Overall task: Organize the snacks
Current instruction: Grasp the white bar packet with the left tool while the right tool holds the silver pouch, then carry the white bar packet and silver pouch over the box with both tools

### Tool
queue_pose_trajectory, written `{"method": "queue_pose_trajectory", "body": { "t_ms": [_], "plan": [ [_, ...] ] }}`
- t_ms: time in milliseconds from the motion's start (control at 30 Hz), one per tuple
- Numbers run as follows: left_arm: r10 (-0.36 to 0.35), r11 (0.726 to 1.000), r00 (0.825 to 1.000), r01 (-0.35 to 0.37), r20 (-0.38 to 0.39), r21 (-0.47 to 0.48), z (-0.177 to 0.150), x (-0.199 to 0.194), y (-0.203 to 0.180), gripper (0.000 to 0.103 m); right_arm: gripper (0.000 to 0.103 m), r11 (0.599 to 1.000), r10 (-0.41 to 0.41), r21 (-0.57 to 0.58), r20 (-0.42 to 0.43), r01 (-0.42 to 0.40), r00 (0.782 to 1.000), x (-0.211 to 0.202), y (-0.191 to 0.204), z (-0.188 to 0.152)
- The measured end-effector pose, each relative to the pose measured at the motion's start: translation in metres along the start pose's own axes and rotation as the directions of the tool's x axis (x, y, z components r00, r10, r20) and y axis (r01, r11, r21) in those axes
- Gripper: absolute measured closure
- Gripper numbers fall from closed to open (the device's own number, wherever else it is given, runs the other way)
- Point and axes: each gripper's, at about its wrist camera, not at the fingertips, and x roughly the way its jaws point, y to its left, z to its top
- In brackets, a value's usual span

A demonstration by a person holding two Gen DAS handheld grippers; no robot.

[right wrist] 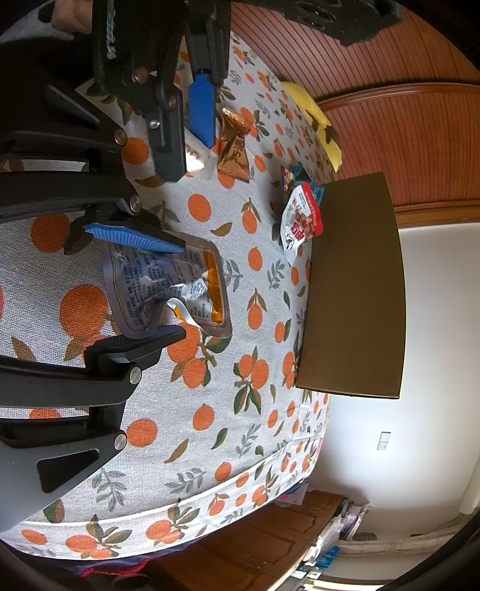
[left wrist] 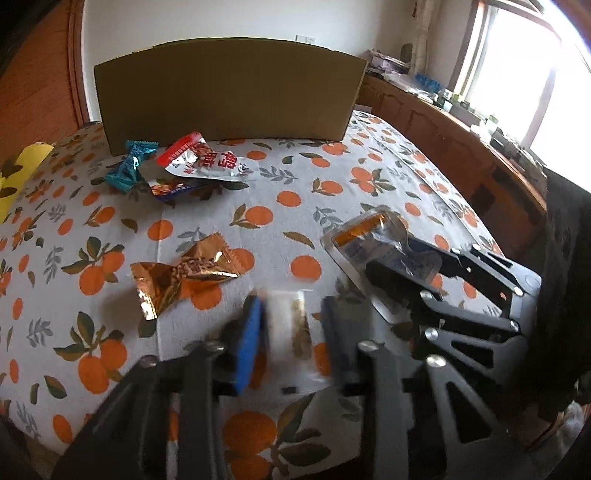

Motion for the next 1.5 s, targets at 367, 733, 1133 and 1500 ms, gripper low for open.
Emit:
{"method": "queue_pose_trajectory", "body": {
  "t_ms": [367, 733, 1133, 1500],
  "plan": [
    [0.013, 1.000, 1.000, -0.013, 0.018, 0.019, -0.008, -0.012, 0.008, 0.084, 0.064, 1.000, 0.001, 0.000, 0.000, -0.001, 1.000, 0.000, -0.001, 0.000],
    [0.040, 0.999, 0.994, -0.041, 0.104, 0.009, -0.001, -0.035, 0.022, 0.084, 0.064, 1.000, -0.001, -0.004, -0.001, 0.001, 1.000, 0.000, 0.001, 0.000],
    [0.050, 0.999, 0.988, -0.050, 0.145, -0.004, -0.004, -0.046, 0.036, 0.084, 0.062, 1.000, -0.011, 0.022, -0.034, 0.011, 0.999, 0.002, 0.001, 0.002],
    [0.038, 0.999, 0.986, -0.036, 0.164, -0.019, -0.011, -0.047, 0.047, 0.084, 0.080, 0.990, 0.090, 0.112, -0.034, -0.085, 0.995, -0.010, -0.003, 0.008]
  ]
}}
